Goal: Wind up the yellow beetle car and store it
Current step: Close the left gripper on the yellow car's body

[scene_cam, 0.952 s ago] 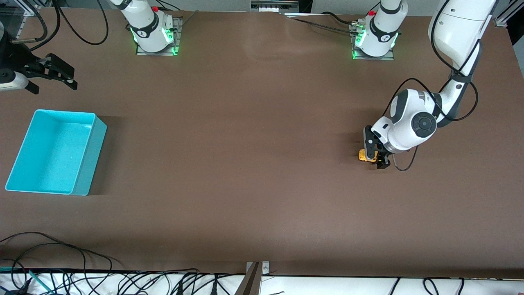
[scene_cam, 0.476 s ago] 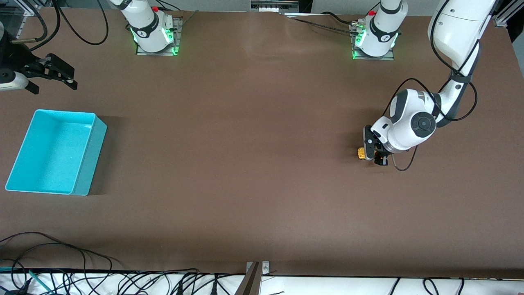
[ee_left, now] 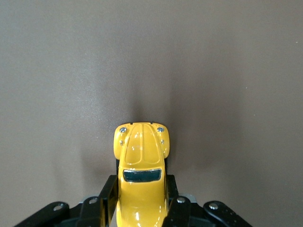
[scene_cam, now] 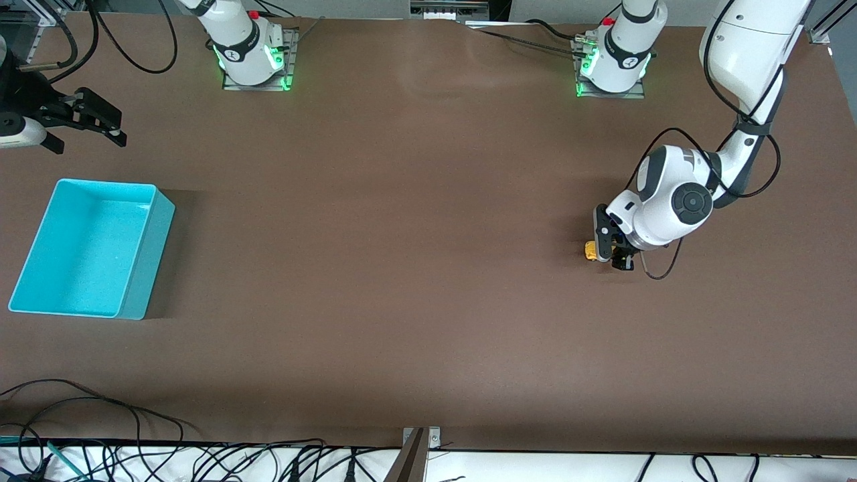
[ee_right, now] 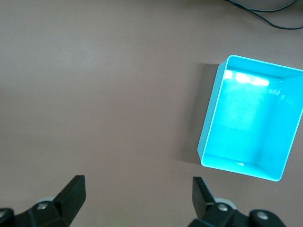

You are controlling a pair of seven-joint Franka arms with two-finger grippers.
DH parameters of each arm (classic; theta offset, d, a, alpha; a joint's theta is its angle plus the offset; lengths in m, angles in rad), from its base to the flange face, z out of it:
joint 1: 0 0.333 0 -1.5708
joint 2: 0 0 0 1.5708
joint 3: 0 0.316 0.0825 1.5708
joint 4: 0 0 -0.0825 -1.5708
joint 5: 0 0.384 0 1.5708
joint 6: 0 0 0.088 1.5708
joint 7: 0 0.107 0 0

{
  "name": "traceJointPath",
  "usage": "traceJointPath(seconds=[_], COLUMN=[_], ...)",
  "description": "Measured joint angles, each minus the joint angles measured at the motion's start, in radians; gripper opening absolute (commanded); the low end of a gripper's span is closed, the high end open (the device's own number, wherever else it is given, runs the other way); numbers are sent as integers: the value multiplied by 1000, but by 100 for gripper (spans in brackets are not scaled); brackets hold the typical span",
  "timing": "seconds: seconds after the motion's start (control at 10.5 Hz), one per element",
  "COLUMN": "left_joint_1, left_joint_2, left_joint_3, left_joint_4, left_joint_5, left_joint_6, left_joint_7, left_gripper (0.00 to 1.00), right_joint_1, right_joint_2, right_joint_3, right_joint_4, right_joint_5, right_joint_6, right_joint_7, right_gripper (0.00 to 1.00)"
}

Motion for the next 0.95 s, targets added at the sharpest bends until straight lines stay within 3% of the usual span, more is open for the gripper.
traceJointPath(seconds=[0.95], left_joint_1=[42], left_joint_2=[3], left_joint_3=[11], left_joint_4=[2], left_joint_5=[0], left_joint_6=[0], left_joint_7=[105], left_gripper=[13], right_joint_1=[0], right_joint_2=[0], right_joint_3=[0], right_joint_4=[0], right_joint_5=[0], right_joint_6=[0], right_joint_7=[0], right_gripper=[100])
